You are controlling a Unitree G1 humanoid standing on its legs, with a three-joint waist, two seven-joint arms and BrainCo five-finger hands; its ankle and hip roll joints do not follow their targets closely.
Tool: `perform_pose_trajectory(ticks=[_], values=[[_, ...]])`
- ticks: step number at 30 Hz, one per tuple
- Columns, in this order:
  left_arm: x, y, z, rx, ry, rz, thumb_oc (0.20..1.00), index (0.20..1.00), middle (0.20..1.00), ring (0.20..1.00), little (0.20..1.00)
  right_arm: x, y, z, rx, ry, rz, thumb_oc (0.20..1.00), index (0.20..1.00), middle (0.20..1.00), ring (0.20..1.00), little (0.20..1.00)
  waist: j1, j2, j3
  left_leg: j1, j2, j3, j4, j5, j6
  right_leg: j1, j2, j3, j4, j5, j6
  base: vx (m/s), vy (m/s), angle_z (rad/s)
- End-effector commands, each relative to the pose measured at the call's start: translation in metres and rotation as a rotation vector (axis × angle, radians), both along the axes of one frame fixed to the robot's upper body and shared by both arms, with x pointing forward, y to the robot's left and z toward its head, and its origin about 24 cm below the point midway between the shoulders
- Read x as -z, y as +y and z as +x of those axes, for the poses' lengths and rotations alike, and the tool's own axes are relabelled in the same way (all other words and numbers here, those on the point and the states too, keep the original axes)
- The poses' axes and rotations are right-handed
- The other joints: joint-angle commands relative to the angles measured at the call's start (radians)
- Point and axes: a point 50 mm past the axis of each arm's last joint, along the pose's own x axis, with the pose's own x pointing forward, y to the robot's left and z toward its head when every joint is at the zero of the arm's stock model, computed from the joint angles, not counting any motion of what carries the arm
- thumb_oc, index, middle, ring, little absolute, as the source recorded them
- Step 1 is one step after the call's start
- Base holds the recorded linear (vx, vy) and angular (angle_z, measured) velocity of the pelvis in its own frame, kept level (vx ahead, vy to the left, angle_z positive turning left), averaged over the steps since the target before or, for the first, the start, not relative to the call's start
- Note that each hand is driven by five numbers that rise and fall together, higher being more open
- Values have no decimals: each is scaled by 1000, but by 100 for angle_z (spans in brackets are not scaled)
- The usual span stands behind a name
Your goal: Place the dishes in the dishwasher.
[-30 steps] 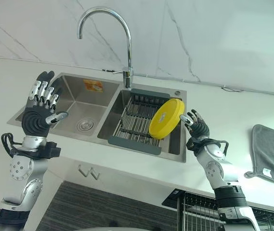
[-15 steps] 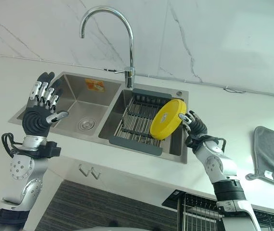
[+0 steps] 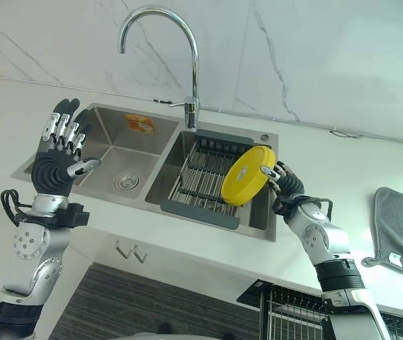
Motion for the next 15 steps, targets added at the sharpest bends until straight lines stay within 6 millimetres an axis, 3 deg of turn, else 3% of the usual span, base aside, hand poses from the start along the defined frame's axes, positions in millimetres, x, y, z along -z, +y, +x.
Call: perform_pose_trajectory(ticks=[1,15], values=[[-19,-1,6,14,-75,47,1000,1000,1000,1000,1000,-36,1,21,-24,-97,-48,1000,1000,1000,1000,1000,21,-48,-26,44,-56,49,-2,-123,40,51,15,2,3,-87,-18,0,0,0],[-20,-4,9,26,-60,33,1000,1000,1000,1000,1000,-39,8,32,-58,-68,-34,1000,1000,1000,1000,1000,32,-51,-24,46,-56,46,-2,-122,39,55,16,-1,3,-89,-20,-1,0,0]])
